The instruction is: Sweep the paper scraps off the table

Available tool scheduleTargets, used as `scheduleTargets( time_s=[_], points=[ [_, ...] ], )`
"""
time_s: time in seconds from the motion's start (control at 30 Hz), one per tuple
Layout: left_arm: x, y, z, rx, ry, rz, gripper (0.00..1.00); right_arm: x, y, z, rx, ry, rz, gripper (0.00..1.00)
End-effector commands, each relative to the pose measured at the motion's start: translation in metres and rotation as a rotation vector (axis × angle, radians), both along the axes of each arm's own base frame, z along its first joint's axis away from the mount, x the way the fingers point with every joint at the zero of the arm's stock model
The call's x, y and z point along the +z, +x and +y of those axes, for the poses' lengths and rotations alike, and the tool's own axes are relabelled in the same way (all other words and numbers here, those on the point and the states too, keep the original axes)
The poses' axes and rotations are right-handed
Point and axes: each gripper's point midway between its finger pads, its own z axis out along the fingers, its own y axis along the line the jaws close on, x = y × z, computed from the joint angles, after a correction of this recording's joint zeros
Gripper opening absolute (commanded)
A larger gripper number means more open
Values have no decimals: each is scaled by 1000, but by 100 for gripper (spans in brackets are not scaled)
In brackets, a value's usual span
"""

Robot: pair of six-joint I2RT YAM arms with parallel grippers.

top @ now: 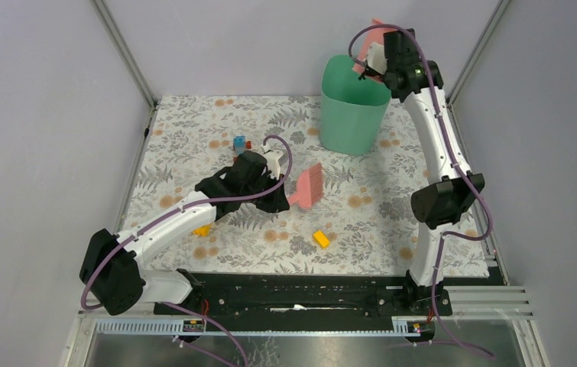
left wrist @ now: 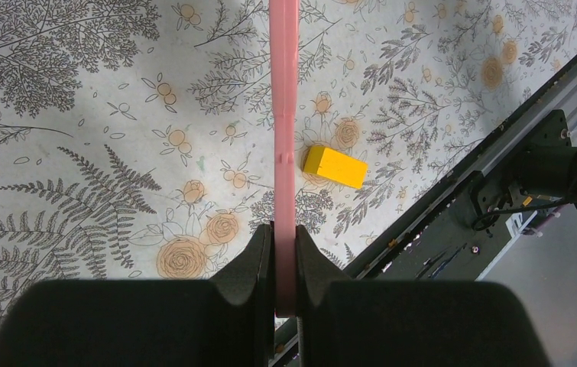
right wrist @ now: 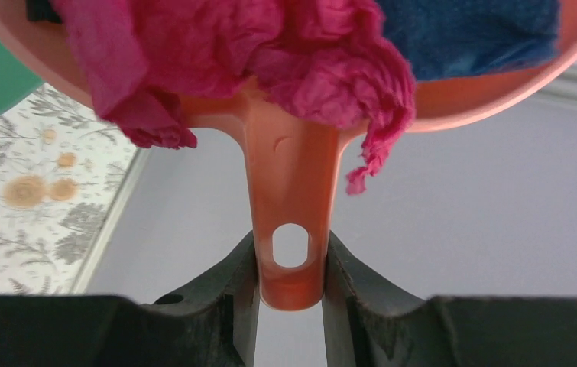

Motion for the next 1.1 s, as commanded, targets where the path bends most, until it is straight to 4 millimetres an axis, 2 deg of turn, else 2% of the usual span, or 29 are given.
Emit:
scheduleTargets(
  time_s=[0.0, 0.17, 0.6, 0.87, 1.0, 1.07],
  points=[
    [11, 4, -9, -19, -48, -27, 0, 28, 12, 1, 21, -266, -9, 0],
    [10, 4, -9, -24, -47, -20, 0, 53, 22, 3, 45, -446, -39, 0],
    [12, 4, -10, -25, -50, -23, 0, 56, 14, 1, 36, -477, -32, 0],
    [12, 5, -8, -17, -45, -28, 0, 60, 3, 2, 33, -344, -89, 0],
    [12, 5, -8, -14, -42, -31, 0, 53, -17, 6, 28, -171, -104, 0],
    [13, 6, -8, -12, -42, -37, 0, 54, -34, 7, 28, -79, -121, 0]
  ],
)
